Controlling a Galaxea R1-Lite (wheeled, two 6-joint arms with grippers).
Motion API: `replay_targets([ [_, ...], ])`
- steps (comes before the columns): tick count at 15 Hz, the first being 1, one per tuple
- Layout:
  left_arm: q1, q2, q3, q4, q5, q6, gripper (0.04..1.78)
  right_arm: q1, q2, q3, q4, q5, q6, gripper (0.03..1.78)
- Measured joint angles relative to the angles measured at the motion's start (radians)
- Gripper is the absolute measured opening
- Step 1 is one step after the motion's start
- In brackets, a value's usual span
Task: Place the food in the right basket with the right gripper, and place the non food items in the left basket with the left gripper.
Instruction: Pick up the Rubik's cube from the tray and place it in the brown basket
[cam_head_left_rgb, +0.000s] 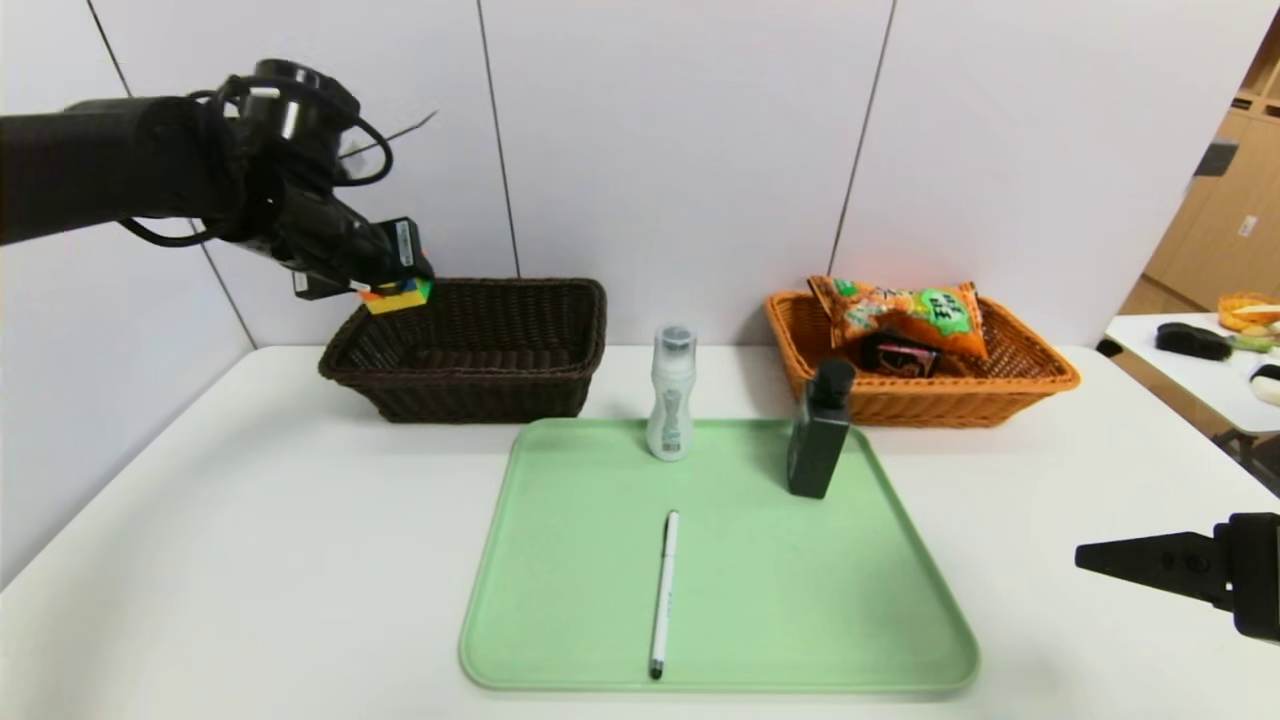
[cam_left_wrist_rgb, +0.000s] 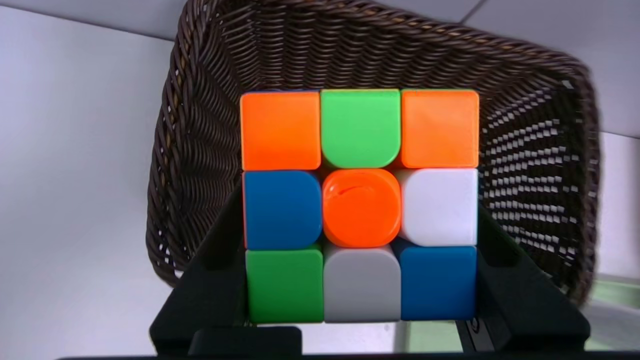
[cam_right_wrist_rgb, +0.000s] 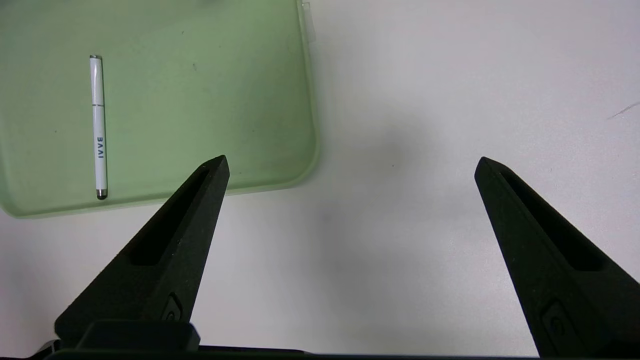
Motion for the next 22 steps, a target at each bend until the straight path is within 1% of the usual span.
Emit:
replay_targets([
  [3, 0.011, 0.076, -0.003, -0.053, 0.004, 0.018, 1.00, 0.000, -0.002, 0.018, -0.063, -0.002, -0.006, 1.70],
  [5, 0.016, 0.113, -0.004, -0.059, 0.004, 0.020, 1.00, 0.000, -0.004, 0.037, -0.140, -0.003, -0.040, 1.70],
  [7, 0.017, 0.139, -0.004, -0.060, 0.004, 0.024, 1.00, -0.002, -0.010, 0.074, -0.248, -0.003, -0.127, 1.70],
  [8, 0.019, 0.150, -0.005, -0.061, 0.004, 0.026, 1.00, -0.004, -0.014, 0.108, -0.303, -0.002, -0.189, 1.70],
  [10, 0.020, 0.166, -0.005, -0.061, 0.004, 0.031, 1.00, -0.014, -0.023, 0.199, -0.437, -0.001, -0.334, 1.70],
  [11, 0.020, 0.173, -0.005, -0.063, 0.004, 0.031, 1.00, -0.019, -0.026, 0.241, -0.508, 0.000, -0.396, 1.70],
  [12, 0.020, 0.177, -0.005, -0.065, 0.004, 0.031, 1.00, -0.025, -0.027, 0.274, -0.570, 0.001, -0.438, 1.70],
  [13, 0.021, 0.181, -0.002, -0.065, 0.004, 0.033, 1.00, -0.028, -0.029, 0.293, -0.608, 0.002, -0.453, 1.70],
  [19, 0.021, 0.203, -0.001, -0.063, 0.004, 0.037, 1.00, -0.033, -0.041, 0.312, -0.609, 0.001, -0.448, 1.70],
  [20, 0.022, 0.207, -0.001, -0.063, 0.005, 0.050, 1.04, -0.034, -0.045, 0.312, -0.610, 0.001, -0.448, 1.70],
  [22, 0.022, 0.211, -0.004, -0.066, 0.008, 0.056, 1.20, -0.035, -0.050, 0.314, -0.609, 0.002, -0.447, 1.70],
])
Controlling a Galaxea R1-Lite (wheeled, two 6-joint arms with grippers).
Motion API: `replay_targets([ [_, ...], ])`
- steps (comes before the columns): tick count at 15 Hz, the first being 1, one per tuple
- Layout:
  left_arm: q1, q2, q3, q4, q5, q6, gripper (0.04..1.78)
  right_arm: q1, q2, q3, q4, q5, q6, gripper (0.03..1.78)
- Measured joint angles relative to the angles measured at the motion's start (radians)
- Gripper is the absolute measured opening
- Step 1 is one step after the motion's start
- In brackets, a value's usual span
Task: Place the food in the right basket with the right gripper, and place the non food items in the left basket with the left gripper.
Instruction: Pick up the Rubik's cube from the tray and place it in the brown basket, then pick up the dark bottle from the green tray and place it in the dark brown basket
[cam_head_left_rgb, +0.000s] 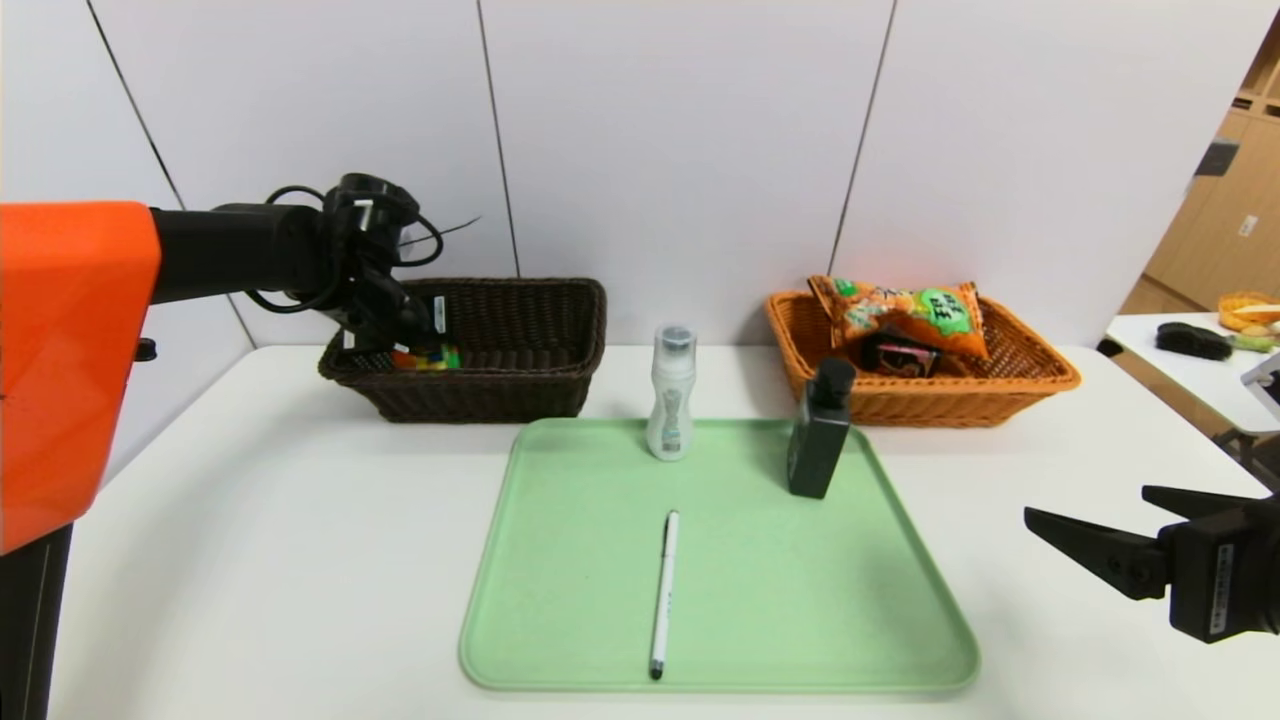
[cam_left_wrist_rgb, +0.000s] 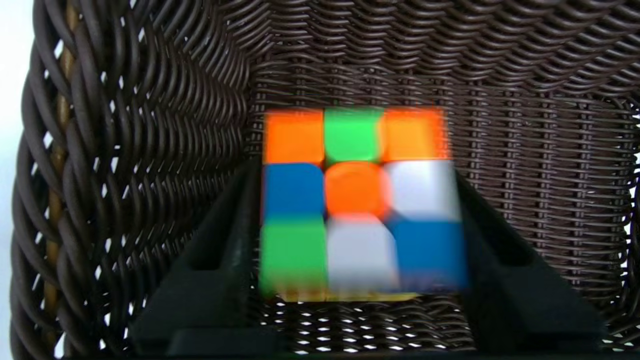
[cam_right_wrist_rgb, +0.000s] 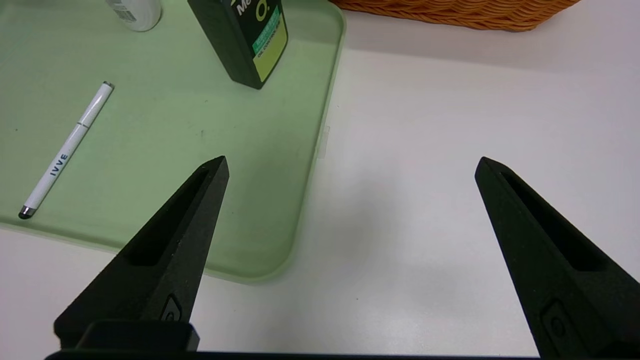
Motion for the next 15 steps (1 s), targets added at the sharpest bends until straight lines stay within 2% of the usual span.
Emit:
replay_targets([
  [3, 0.000, -0.001, -0.002, 0.000, 0.005, -0.003, 1.36, 0.000, -0.009, 0.007, 0.000, 0.002, 0.000, 1.71],
  [8, -0.033, -0.098, -0.002, 0.004, 0.008, -0.013, 1.52, -0.005, -0.023, 0.013, -0.001, -0.002, 0.004, 1.71],
  [10, -0.098, -0.190, 0.010, 0.012, 0.008, -0.051, 1.56, -0.010, -0.026, 0.014, 0.004, 0.003, 0.005, 1.71],
  [12, -0.200, -0.298, 0.061, 0.028, 0.018, -0.100, 1.60, -0.011, -0.026, 0.018, 0.004, 0.005, 0.005, 1.71],
  [15, -0.368, -0.420, 0.175, 0.017, 0.121, -0.160, 1.63, -0.011, -0.026, 0.022, 0.006, 0.005, 0.005, 1.71],
])
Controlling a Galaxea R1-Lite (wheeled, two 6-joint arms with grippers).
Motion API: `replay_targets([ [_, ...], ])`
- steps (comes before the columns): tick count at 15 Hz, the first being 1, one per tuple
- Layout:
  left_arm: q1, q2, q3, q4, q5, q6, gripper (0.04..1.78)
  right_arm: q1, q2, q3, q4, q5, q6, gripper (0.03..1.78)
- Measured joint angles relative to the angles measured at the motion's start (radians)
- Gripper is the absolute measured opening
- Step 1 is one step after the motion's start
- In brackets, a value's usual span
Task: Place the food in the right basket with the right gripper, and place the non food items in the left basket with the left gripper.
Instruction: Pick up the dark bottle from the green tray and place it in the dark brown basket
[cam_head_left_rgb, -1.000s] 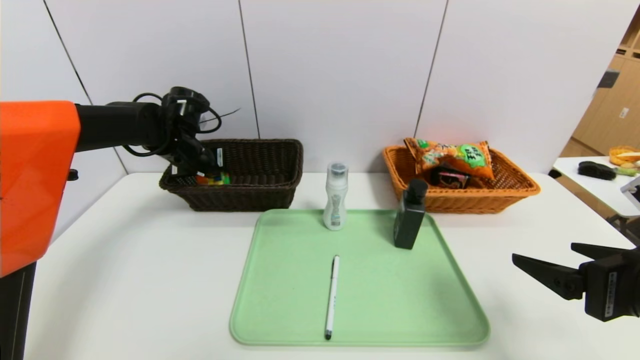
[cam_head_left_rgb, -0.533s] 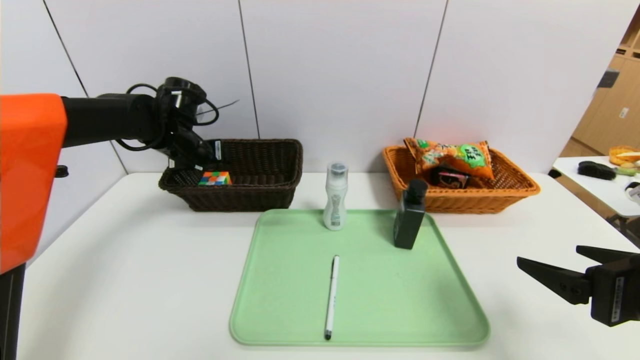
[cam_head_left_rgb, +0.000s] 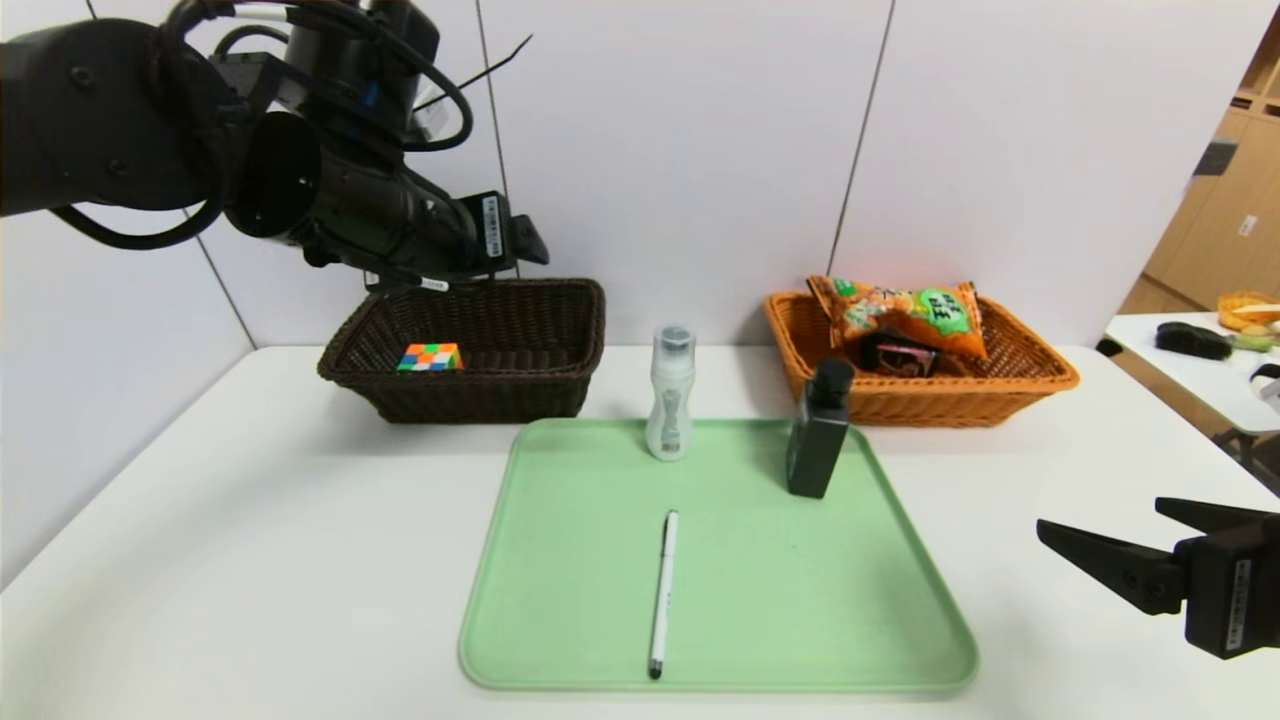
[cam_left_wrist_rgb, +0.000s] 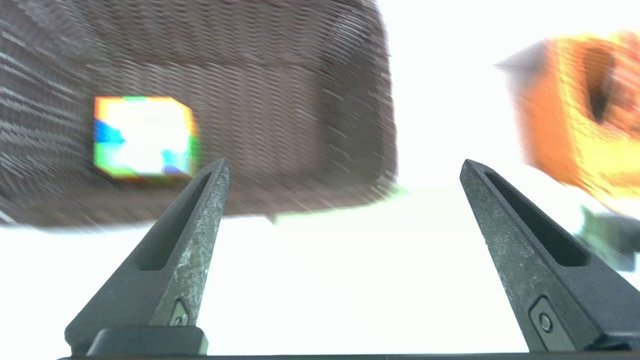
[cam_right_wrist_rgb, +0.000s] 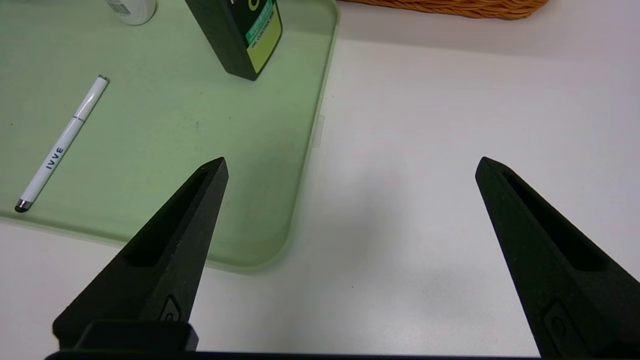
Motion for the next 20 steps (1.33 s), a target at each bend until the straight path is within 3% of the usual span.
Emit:
replay_targets([
  [5, -0.317, -0.117, 0.230, -0.061, 0.123, -0.109, 1.67, 0.000, -0.001, 0.018, -0.008, -0.002, 0.003, 1.71],
  [10, -0.546, -0.140, 0.469, -0.323, 0.220, -0.145, 1.68, -0.001, -0.011, 0.029, -0.005, -0.003, 0.015, 1.71],
  [14, -0.662, -0.092, 0.493, -0.381, 0.238, -0.145, 1.69, -0.014, -0.021, 0.048, -0.011, -0.001, 0.016, 1.71],
  [20, -0.714, 0.104, 0.474, -0.596, 0.414, -0.112, 1.69, -0.022, -0.034, 0.046, -0.013, 0.001, 0.016, 1.71],
])
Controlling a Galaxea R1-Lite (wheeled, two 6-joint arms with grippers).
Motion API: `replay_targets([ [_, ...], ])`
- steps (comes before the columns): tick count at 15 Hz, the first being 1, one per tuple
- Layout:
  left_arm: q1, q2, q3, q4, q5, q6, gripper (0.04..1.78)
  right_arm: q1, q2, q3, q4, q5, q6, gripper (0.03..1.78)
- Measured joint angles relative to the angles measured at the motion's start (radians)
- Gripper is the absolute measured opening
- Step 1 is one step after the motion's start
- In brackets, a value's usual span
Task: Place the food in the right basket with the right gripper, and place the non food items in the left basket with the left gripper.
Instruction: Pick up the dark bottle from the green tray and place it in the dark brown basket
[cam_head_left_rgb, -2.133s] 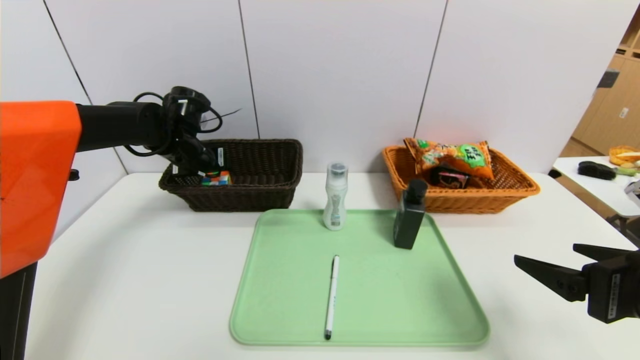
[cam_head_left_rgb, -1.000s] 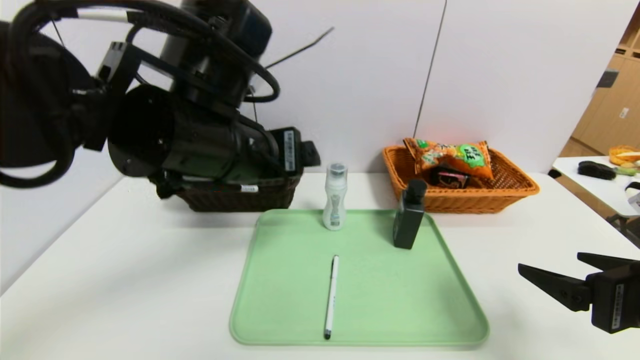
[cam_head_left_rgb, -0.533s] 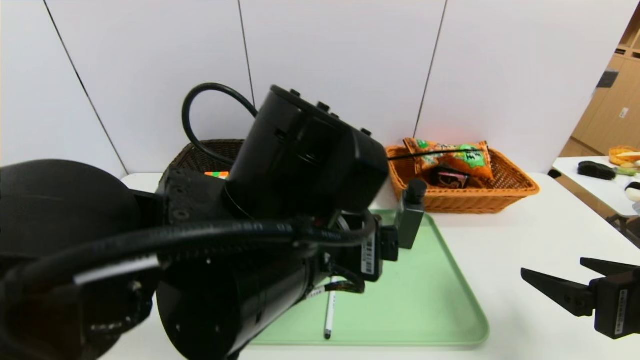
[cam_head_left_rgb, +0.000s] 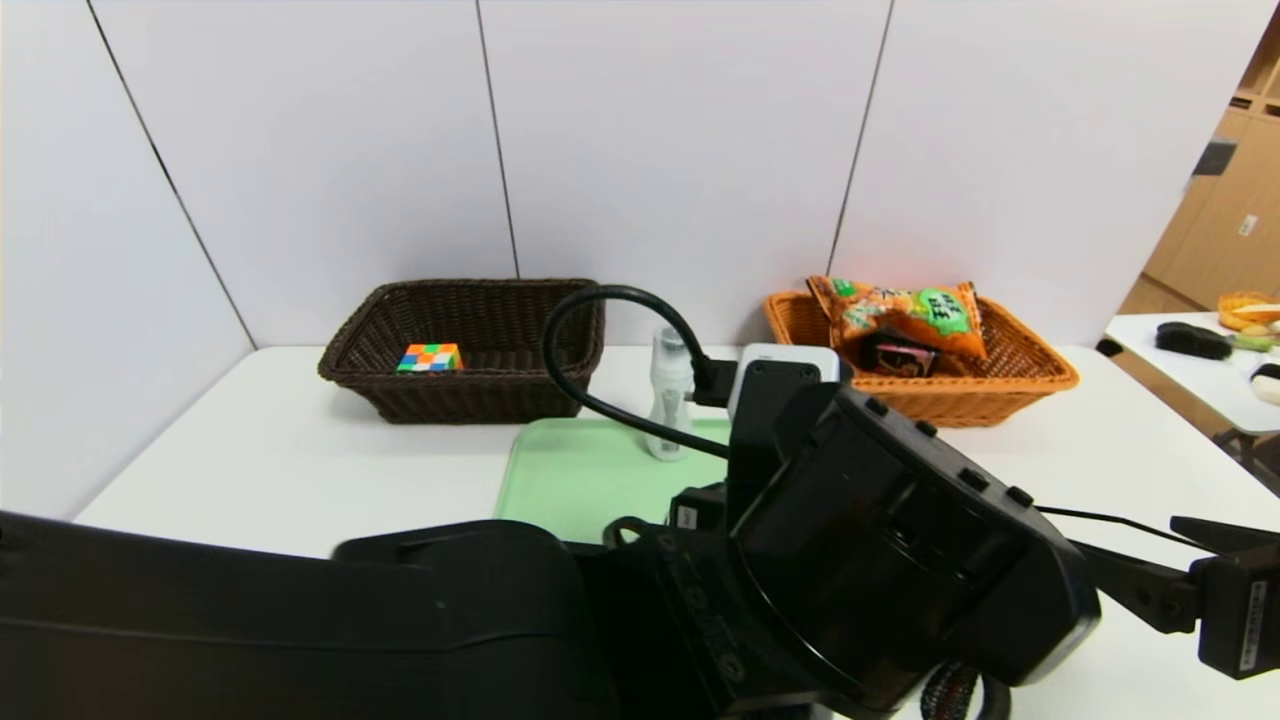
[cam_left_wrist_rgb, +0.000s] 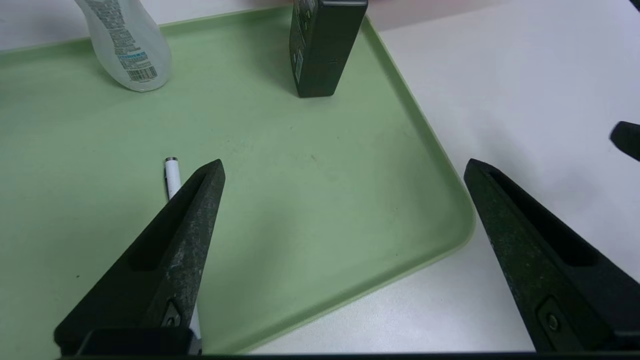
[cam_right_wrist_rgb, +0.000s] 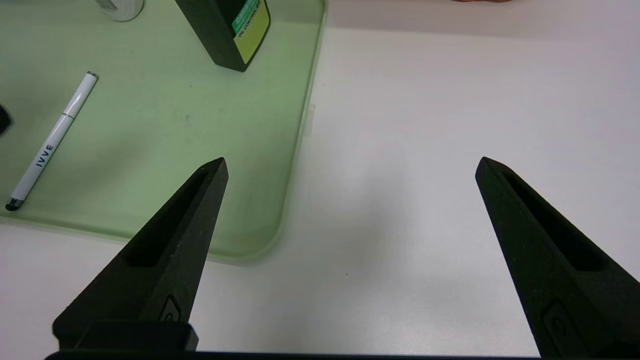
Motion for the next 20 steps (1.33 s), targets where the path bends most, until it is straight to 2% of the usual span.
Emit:
replay_targets([
  [6, -0.004, 0.186, -0.040, -0.143, 0.096, 0.024, 1.69, -0.012, -0.003, 0.001, -0.001, -0.001, 0.000, 1.71],
  [13, 0.003, 0.370, -0.206, -0.180, 0.190, 0.068, 1.69, -0.013, 0.002, 0.004, 0.003, 0.003, 0.000, 1.71],
  [15, 0.022, 0.404, -0.224, -0.229, 0.191, 0.112, 1.69, -0.013, 0.004, 0.004, 0.004, 0.003, 0.000, 1.71],
  [20, 0.080, 0.472, -0.243, -0.455, 0.191, 0.306, 1.69, -0.014, 0.005, 0.004, 0.009, 0.004, 0.000, 1.71],
])
